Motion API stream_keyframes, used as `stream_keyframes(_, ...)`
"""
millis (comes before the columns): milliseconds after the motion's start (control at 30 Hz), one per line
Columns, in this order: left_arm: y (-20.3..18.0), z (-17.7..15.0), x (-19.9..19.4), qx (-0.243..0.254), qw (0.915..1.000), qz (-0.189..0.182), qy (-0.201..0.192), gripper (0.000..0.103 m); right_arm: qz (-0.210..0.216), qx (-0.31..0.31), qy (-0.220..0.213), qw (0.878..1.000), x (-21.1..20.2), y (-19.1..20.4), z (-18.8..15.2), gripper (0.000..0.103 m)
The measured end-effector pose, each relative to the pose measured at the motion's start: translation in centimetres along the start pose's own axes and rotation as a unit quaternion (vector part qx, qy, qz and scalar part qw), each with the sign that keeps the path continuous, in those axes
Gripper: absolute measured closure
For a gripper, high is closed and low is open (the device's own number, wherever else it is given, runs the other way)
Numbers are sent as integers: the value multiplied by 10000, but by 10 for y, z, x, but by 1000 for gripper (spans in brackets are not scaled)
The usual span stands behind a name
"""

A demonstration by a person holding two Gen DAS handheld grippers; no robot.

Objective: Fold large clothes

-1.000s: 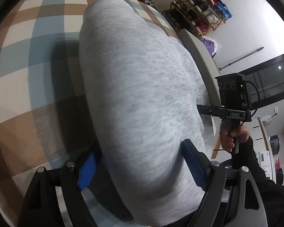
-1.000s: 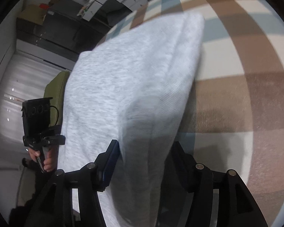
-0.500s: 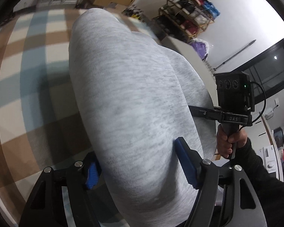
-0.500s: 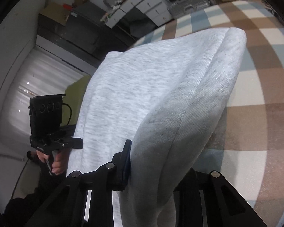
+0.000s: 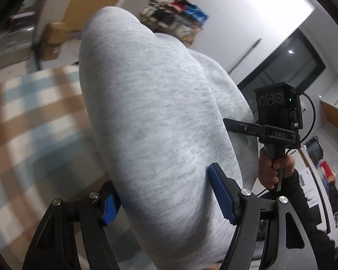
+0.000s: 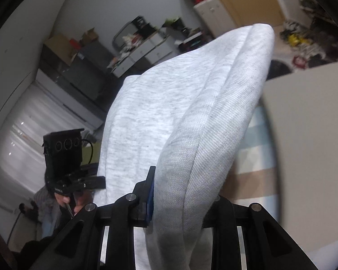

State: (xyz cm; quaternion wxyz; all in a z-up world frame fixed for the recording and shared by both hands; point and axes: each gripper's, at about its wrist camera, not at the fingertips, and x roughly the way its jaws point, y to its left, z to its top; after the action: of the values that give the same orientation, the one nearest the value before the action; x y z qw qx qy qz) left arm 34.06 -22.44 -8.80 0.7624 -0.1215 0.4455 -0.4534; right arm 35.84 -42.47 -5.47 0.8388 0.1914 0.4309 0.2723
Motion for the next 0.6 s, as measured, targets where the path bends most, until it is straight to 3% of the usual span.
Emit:
stream_keyframes(167, -11, 44, 93, -197, 9994, -164, -215, 35, -1033, 73, -33, 9946, -44, -73, 60, 74)
stream_keyframes(267, 0, 46, 154, -474, 9988, -68, 46, 35, -1845, 243, 157, 9824, -34, -138, 81, 66)
stream_keyframes(367, 24, 36, 203, -718, 9953, 406, 506, 53, -2651, 496, 407, 9621, -18, -201, 81, 65)
stream_keyframes(433, 31, 30, 193, -642, 9971, 277, 294, 53, -3057, 539, 449, 9495, -21, -224, 71, 65)
stream_keyframes(500, 31, 29, 175, -422, 9968, 646, 211, 53, -3420, 339, 198, 9389, -39, -229, 50, 65)
stream_keyframes(600, 12, 27, 142, 56, 9938, 1053, -343, 51, -3459, -217, -515, 9366, -81, -203, 23, 64)
